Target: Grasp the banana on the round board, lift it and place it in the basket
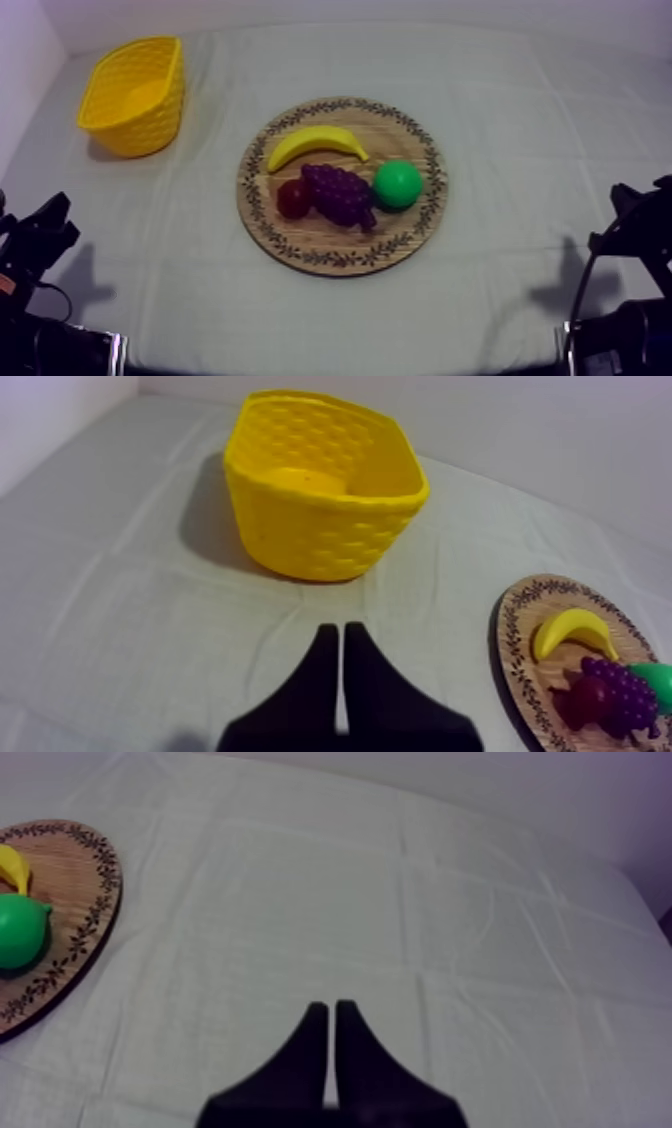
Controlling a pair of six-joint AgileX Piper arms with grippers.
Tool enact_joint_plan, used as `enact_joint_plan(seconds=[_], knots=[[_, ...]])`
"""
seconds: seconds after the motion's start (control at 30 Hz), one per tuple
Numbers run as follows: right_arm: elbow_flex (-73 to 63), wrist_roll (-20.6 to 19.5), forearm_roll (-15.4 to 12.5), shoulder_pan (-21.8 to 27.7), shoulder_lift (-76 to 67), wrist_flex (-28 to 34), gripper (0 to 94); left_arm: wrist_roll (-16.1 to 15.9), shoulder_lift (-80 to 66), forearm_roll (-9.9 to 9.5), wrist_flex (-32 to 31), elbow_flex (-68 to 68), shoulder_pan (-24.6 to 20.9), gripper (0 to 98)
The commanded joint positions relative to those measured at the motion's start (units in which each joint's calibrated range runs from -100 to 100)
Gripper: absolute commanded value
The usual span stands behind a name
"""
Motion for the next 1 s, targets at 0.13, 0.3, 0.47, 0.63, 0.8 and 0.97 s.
enact_joint_plan(seconds=[0.13,0.3,0.47,0.63,0.8,0.97], knots=[[-0.03,0.0,-0.02,0.02,-0.02,0.0,0.3,0.01,0.0,-0.01,0.03,0.0,0.03,0.1],[-0.03,-0.02,-0.02,0.02,-0.02,0.0,0.3,-0.44,0.0,-0.01,0.03,0.0,-0.24,0.1],[-0.03,-0.03,-0.02,0.02,-0.02,0.0,0.3,-1.04,0.0,-0.01,0.08,0.0,-0.55,0.1],[-0.03,-0.02,-0.02,0.02,-0.02,0.0,0.3,-1.05,0.0,-0.1,-0.32,-0.04,0.03,0.1],[-0.03,-0.01,-0.02,0.02,-0.02,0.0,0.3,-4.33,0.74,-0.21,-4.0,-0.41,0.79,0.1],[-0.03,0.01,-0.02,0.02,-0.02,0.0,0.3,-5.75,5.69,-0.16,-5.46,-5.57,0.83,0.1]])
